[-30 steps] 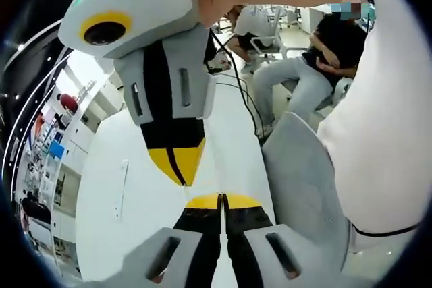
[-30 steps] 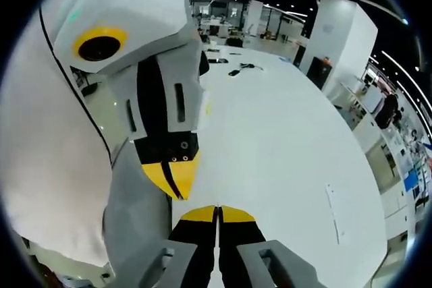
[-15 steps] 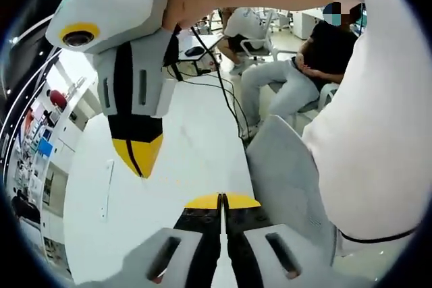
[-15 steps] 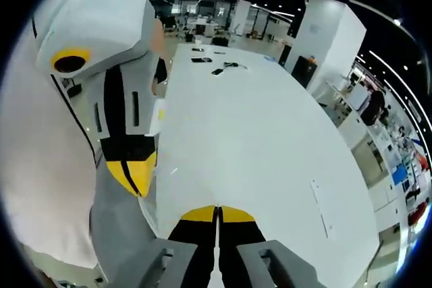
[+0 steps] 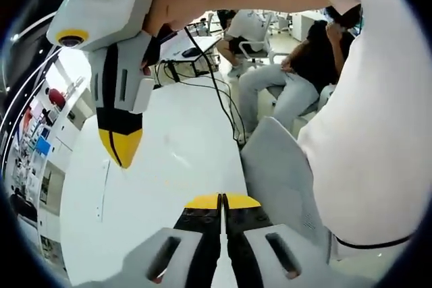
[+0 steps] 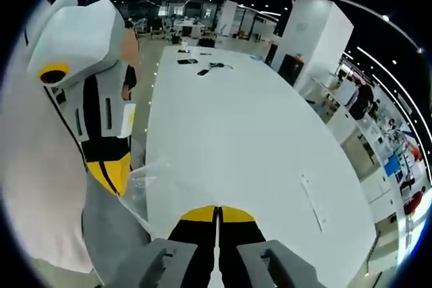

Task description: Arrange the food packaging bags into a neat stack by flattening each bag and aligning their edges.

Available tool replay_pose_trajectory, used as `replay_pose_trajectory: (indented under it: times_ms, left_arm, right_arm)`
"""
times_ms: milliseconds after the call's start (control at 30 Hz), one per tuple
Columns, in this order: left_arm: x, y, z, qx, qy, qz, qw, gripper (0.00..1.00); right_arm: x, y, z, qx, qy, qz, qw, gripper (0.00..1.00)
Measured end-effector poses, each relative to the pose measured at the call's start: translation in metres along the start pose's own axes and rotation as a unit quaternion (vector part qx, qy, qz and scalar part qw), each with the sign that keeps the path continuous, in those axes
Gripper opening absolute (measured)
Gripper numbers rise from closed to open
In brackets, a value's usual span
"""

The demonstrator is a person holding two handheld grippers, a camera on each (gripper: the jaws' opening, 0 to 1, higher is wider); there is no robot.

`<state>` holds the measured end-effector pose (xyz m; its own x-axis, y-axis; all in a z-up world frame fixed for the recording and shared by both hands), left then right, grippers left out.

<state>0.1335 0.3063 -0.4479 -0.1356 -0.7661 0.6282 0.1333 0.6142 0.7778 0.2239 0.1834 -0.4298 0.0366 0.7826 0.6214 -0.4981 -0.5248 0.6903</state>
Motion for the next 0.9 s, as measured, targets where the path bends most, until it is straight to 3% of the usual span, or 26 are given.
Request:
replay_pose_trajectory:
  times_ms: [500,900]
  left_arm:
    - [-0.005,0.0,0.005,0.0,0.003,0.003,1.0,0.0]
    - [-0.015,0.002,-0.007,0.029,0.012,0.001,0.9995,0.0]
  right_arm:
    - [0.0,-0.004,0.004,-0.015,-0.016,-0.001,0.9998,0.0]
    - [0.0,-0.003,-0.003,-0.016,-0.018,0.007,0.9997,0.0]
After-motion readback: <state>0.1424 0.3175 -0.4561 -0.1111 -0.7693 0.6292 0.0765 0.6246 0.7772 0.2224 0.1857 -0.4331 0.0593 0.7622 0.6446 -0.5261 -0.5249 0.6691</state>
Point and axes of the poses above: the point that each gripper's makers call its tool centre point, and the gripper's own axes: y roughly backward along the fingers, z roughly to its right, x roughly out of its top, the point moved 9 cm from there along y, roughly backward along the fingers, and after that the axes turned 14 degrees about -x, right-handed, at the moved point
